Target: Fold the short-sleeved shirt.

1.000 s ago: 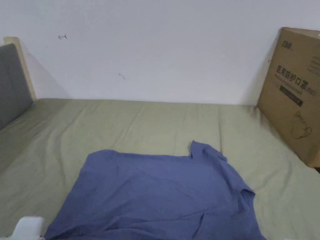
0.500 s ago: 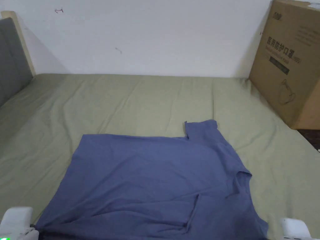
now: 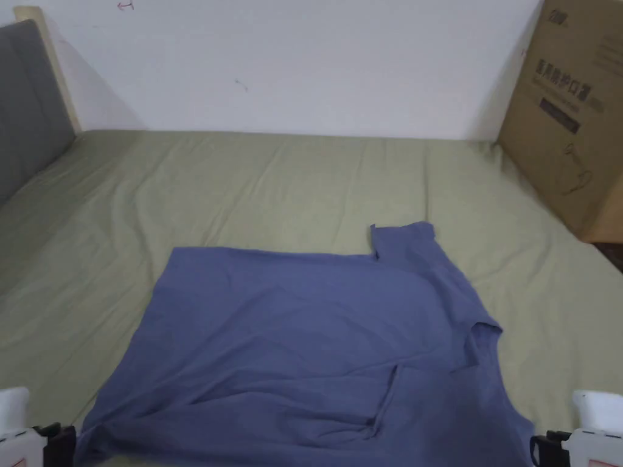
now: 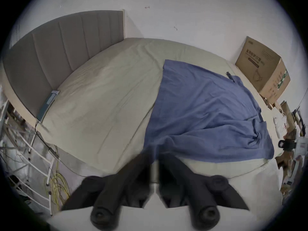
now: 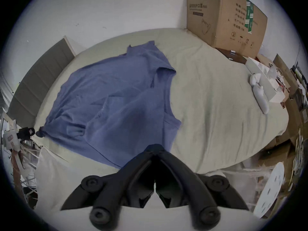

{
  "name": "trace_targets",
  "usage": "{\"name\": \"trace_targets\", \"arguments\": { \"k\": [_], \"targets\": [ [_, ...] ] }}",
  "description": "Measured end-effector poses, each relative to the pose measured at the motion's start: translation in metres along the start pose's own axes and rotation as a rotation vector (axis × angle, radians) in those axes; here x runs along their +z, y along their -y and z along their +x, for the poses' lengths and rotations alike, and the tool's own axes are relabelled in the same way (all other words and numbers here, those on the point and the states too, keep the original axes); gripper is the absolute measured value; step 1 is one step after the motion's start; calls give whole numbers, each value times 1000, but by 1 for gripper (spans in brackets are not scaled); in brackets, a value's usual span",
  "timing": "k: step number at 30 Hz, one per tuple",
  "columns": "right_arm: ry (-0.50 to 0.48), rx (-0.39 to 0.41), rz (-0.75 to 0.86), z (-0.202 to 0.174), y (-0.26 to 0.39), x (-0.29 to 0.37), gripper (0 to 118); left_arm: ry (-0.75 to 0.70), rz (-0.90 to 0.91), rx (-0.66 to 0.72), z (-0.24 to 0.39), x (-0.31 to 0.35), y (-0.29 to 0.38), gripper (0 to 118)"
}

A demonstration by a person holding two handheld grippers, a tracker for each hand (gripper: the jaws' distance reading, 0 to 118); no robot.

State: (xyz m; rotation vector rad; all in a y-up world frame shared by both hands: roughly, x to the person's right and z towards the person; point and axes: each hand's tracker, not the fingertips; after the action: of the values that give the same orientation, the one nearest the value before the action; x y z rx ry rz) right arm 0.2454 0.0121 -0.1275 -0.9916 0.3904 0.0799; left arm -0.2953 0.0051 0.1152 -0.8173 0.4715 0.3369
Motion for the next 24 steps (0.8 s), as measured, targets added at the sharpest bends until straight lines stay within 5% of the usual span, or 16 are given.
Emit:
{"name": "trace_targets", "arguments": {
  "k": [6,7,8,10,12,14,15,16,17,24],
  "targets": [
    [-39,-6,-40,-15,5,-14,0,-21,-38,7,1,-2,16,0],
    [-39,-6,-44,-16,6,-16,0,-43,-19,-14,1,-2,13,10],
    [-39,-5,-52,-16,5,-17,0,-35,-19,-5,-1,-4,10,34],
    [-35,-2,-63,-18,4,-20,0,-26,-63,13,-7,-17,0,102],
    [-32,4,-71,-18,5,-22,0,-6,-58,31,-9,-29,-6,115],
    [-33,-3,-78,-18,6,-24,0,32,-61,36,-11,-44,-12,101],
    [-42,-16,-88,-17,7,-25,0,54,-126,48,-11,-56,-15,77],
    [-57,-35,-99,-15,7,-27,0,63,-160,63,-11,-66,-17,23],
    [-63,-54,-110,-13,8,-28,0,69,-176,71,-5,-66,-14,4],
    [-25,-48,-97,-18,13,-7,0,47,-163,-1,10,-58,-11,3]
  ]
}}
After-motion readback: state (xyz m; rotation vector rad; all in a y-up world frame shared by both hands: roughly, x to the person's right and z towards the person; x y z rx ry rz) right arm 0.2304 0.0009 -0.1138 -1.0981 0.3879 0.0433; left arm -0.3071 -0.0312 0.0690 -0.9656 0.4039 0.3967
